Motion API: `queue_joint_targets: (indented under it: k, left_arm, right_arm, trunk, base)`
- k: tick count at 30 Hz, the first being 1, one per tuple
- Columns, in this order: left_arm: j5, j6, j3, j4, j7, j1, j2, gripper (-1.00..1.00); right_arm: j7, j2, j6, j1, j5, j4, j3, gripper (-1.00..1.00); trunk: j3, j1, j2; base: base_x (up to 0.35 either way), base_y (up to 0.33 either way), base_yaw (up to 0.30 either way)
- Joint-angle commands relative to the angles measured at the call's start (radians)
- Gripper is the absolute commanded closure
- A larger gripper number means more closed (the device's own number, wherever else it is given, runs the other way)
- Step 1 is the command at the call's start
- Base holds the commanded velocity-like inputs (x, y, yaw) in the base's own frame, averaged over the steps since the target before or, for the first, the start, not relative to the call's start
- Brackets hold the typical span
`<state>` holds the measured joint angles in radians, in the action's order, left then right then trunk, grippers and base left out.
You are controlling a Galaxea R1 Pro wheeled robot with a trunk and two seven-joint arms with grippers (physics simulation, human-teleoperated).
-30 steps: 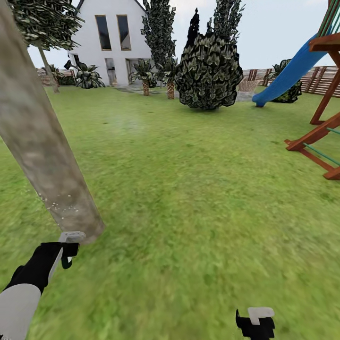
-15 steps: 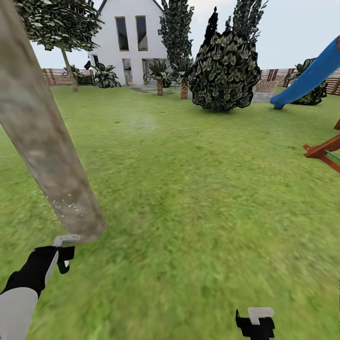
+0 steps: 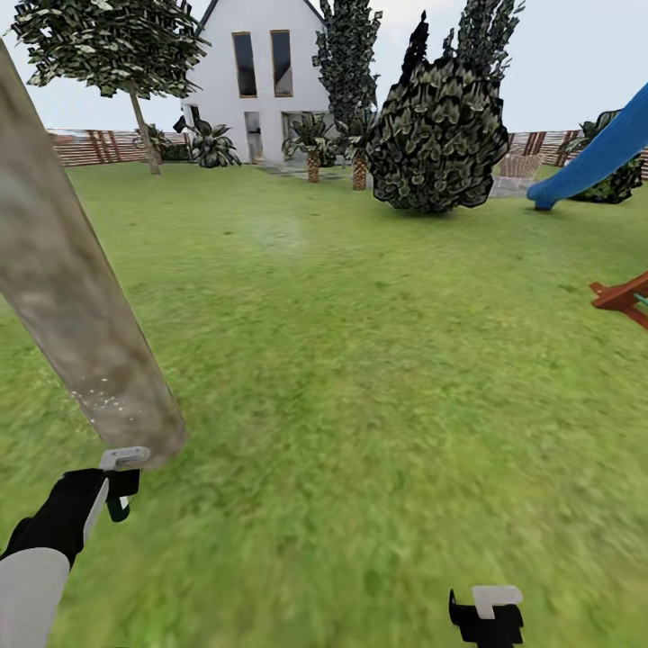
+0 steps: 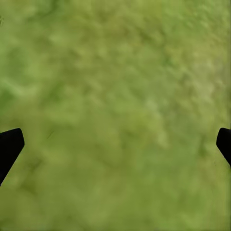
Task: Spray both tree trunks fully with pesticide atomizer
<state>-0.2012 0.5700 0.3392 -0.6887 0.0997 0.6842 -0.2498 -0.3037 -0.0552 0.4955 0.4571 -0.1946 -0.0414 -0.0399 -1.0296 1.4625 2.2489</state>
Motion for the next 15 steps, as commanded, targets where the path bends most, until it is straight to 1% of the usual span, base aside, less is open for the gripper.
queue_joint_targets:
  k: [1, 7, 15]
  left_arm:
    - [0.002, 0.0, 0.001, 0.0, 0.0, 0.0, -0.002, 1.0]
    - [0.005, -0.001, 0.0, 0.001, 0.0, 0.0, -0.003, 1.0]
    - [0.009, -0.001, -0.001, 0.0, 0.0, 0.0, 0.001, 1.0]
  right_arm:
    - [0.0, 0.0, 0.0, 0.0, 0.0, 0.0, 0.0, -1.0]
    - [0.0, 0.001, 0.0, 0.0, 0.0, 0.0, 0.0, -1.0]
    - [0.0, 0.0, 0.0, 0.0, 0.0, 0.0, 0.0, -1.0]
  trunk:
    - [0.0, 0.0, 0.0]
    - [0.0, 0.0, 0.0]
    - [0.0, 0.0, 0.0]
  base:
    - [0.167, -0.253, 0.275]
    - [0.167, -0.231, 0.277]
    - [0.02, -0.019, 0.277]
